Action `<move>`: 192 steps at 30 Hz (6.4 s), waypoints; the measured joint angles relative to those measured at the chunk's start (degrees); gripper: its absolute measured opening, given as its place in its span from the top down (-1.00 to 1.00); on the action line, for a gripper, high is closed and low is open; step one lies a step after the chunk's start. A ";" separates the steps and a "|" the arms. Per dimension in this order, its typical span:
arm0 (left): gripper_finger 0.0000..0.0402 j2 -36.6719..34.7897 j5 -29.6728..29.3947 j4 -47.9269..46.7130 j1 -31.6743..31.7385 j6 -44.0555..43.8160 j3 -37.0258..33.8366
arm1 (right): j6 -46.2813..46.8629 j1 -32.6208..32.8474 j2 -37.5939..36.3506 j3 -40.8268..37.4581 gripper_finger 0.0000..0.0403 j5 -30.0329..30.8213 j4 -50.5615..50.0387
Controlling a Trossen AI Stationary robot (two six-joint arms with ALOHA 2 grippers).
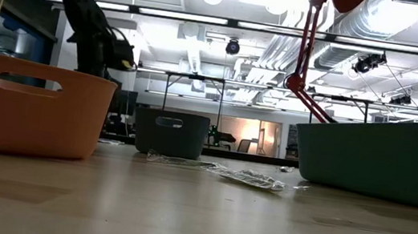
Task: Sort candy
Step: Put the blue candy into the orange bin, then put the green candy into the orange bin, then put the blue candy into the orange bin
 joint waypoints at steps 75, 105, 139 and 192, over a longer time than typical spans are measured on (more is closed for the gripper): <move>0.14 -31.98 19.95 31.19 -38.54 -31.38 -0.04 | 7.50 13.26 2.95 -33.32 0.69 -27.03 30.33; 0.14 -42.03 8.17 28.18 -43.32 -31.27 0.02 | 31.84 14.60 36.36 -24.13 0.26 -19.78 28.35; 0.14 -49.62 0.68 16.23 -42.01 -25.57 -0.05 | -2.58 0.37 27.89 0.80 0.99 -5.74 32.37; 0.14 -52.55 -25.88 -12.16 -63.35 -32.67 -0.02 | -25.47 -11.84 40.72 17.16 0.07 -23.83 21.10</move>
